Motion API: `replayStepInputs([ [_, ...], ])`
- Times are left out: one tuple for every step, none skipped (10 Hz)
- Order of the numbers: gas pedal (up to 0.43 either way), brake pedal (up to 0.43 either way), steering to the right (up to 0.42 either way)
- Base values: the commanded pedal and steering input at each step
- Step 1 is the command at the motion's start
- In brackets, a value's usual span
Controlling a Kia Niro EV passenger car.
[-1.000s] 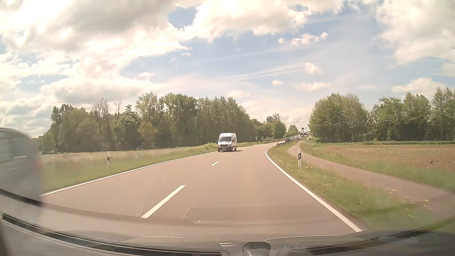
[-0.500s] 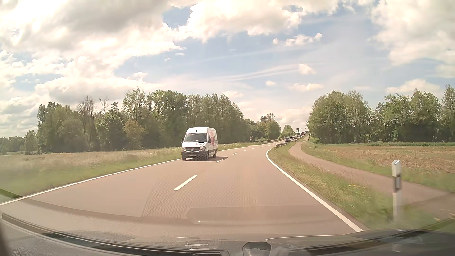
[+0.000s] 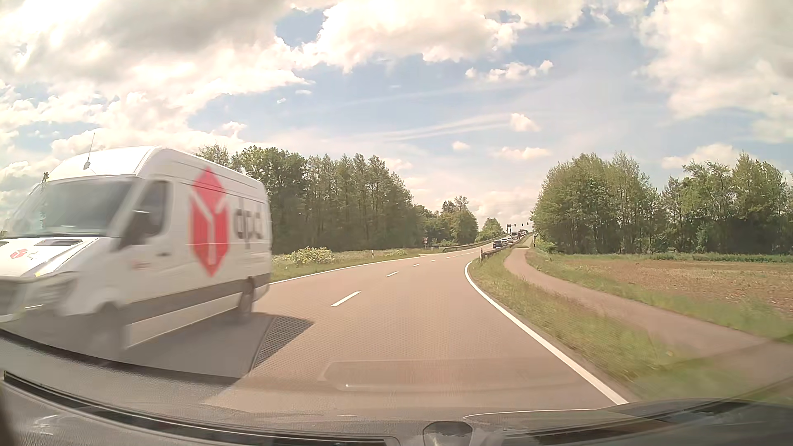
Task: Follow the waypoints while adhering to traffic rules and regulations
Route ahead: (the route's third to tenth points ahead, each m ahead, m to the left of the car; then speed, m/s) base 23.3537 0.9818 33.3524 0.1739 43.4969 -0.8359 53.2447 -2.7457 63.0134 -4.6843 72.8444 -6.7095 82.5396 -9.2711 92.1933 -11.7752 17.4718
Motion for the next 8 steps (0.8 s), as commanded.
replayStepInputs([
  [0.079,0.0,0.017],
  [0.079,0.0,0.018],
  [0.079,0.0,0.018],
  [0.079,0.0,0.018],
  [0.079,0.0,0.019],
  [0.079,0.0,0.019],
  [0.079,0.0,0.019],
  [0.079,0.0,0.019],
])
